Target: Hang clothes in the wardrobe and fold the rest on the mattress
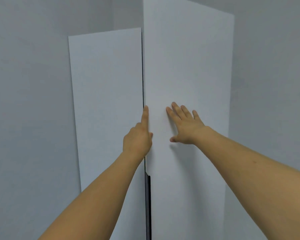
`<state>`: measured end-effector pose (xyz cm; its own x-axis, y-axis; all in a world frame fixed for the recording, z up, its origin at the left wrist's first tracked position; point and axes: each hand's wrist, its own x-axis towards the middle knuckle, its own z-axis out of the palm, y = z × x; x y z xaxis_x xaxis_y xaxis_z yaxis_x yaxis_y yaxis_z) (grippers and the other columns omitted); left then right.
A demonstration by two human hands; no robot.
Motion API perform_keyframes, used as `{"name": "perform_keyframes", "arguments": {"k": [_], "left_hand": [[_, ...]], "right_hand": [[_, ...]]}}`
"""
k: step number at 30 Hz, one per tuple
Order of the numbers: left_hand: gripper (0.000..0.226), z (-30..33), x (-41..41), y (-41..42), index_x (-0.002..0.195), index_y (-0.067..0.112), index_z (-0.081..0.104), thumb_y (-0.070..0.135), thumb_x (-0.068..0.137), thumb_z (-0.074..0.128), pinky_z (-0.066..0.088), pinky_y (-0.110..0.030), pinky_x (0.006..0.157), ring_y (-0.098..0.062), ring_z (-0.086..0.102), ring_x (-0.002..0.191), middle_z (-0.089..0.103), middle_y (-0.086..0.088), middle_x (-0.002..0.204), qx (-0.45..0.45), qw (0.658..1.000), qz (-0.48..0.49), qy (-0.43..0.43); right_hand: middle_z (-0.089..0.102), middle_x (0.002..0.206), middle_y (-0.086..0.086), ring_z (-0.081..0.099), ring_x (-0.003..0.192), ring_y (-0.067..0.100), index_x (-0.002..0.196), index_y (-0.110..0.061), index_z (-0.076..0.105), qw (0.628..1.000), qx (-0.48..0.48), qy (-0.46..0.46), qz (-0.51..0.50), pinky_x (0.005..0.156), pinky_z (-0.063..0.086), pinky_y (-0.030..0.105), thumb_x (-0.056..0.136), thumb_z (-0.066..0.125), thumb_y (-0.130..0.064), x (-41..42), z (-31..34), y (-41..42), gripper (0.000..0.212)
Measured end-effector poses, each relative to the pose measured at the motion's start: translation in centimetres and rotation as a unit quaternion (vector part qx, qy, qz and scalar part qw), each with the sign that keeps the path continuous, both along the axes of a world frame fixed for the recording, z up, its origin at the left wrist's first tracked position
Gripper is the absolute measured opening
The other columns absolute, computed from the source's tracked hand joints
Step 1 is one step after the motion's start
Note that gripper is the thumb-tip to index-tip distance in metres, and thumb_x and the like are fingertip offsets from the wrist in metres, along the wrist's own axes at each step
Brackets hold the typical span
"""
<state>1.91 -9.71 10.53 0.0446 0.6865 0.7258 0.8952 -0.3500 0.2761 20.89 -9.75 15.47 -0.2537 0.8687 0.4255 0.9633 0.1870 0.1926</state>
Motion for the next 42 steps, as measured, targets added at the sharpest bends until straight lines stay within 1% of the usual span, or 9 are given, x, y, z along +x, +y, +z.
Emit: {"name": "perform_keyframes", "arguments": {"k": [2,4,5,7,9,12,19,25,42], "left_hand": [[0.089,-0.1,-0.7,2.7,0.155,0.033,-0.013,0.030,0.099,0.055,0.046,-0.035,0.067,-0.029,0.043,0.128,0.032,-0.006,0.152,0.028,0.997,0.038,0.058],[0.087,0.0,-1.3,5.1,0.157,0.027,-0.010,0.034,0.099,0.055,0.050,-0.044,0.092,-0.032,0.014,0.148,0.002,-0.002,0.165,0.046,0.991,0.067,0.105],[0.087,0.0,-1.6,6.2,0.157,0.026,-0.011,0.037,0.099,0.054,0.043,-0.050,0.104,-0.031,0.003,0.151,-0.006,0.001,0.166,0.048,0.989,0.079,0.119],[0.089,0.1,-2.2,8.2,0.156,0.027,-0.014,0.043,0.099,0.052,0.028,-0.058,0.115,-0.031,-0.011,0.152,-0.018,0.006,0.165,0.049,0.985,0.093,0.138],[0.091,0.0,-2.8,10.1,0.155,0.028,-0.016,0.050,0.098,0.051,0.020,-0.063,0.116,-0.030,-0.018,0.151,-0.024,0.007,0.163,0.056,0.981,0.100,0.158],[0.094,0.0,-3.5,12.6,0.153,0.030,-0.022,0.056,0.097,0.048,0.018,-0.068,0.114,-0.030,-0.024,0.149,-0.031,0.007,0.160,0.057,0.977,0.107,0.176],[0.097,0.2,-4.4,17.2,0.149,0.043,-0.025,0.063,0.092,0.050,0.019,-0.077,0.106,-0.029,-0.029,0.147,-0.035,0.010,0.157,0.029,0.985,0.074,0.153],[0.093,0.2,-4.2,19.9,0.148,0.050,-0.022,0.065,0.091,0.051,0.014,-0.080,0.104,-0.029,-0.029,0.147,-0.032,0.012,0.157,0.016,0.990,0.059,0.129],[0.088,-0.1,-4.5,22.8,0.150,0.048,-0.018,0.069,0.091,0.044,0.014,-0.075,0.110,-0.032,-0.023,0.149,-0.024,0.007,0.161,0.037,0.987,0.051,0.149]], "right_hand": [[-0.041,0.154,-0.006,-0.025,0.148,0.023,0.147,-0.030,-0.033,1.000,0.020,-0.006,-0.014,0.120,-0.006,0.054,0.085,0.065,-0.055,-0.7,-0.8,2.5,0.119],[-0.043,0.152,-0.005,-0.027,0.147,0.025,0.146,-0.029,-0.036,0.999,0.045,-0.004,-0.020,0.120,-0.006,0.055,0.084,0.065,-0.056,-1.3,-1.7,4.8,0.122],[-0.044,0.152,-0.004,-0.028,0.147,0.026,0.145,-0.028,-0.037,0.998,0.057,-0.002,-0.019,0.120,-0.006,0.055,0.083,0.066,-0.056,-1.5,-2.1,5.9,0.123],[-0.047,0.150,-0.004,-0.032,0.145,0.027,0.143,-0.028,-0.040,0.997,0.074,0.011,-0.014,0.120,-0.007,0.055,0.083,0.065,-0.056,-1.8,-2.9,7.8,0.124],[-0.050,0.148,-0.004,-0.034,0.144,0.028,0.141,-0.029,-0.042,0.996,0.090,0.012,-0.014,0.120,-0.009,0.054,0.083,0.064,-0.059,-1.9,-3.3,9.6,0.124],[-0.049,0.148,-0.003,-0.034,0.144,0.027,0.143,-0.028,-0.040,0.994,0.109,-0.012,-0.024,0.119,-0.010,0.055,0.083,0.059,-0.066,-1.6,-3.7,11.7,0.121],[-0.043,0.153,0.002,-0.034,0.144,0.030,0.143,-0.022,-0.038,0.987,0.148,-0.052,-0.044,0.119,-0.010,0.054,0.087,0.045,-0.071,-1.2,-4.5,15.0,0.112],[-0.046,0.149,0.003,-0.035,0.143,0.030,0.142,-0.021,-0.039,0.982,0.175,-0.051,-0.041,0.119,-0.014,0.053,0.097,0.027,-0.058,-0.9,-5.2,17.3,0.088],[-0.039,0.155,0.006,-0.036,0.143,0.030,0.148,-0.019,-0.032,0.978,0.198,-0.065,-0.029,0.118,-0.016,0.054,0.097,0.016,-0.058,0.3,-5.8,20.5,0.081]]}}
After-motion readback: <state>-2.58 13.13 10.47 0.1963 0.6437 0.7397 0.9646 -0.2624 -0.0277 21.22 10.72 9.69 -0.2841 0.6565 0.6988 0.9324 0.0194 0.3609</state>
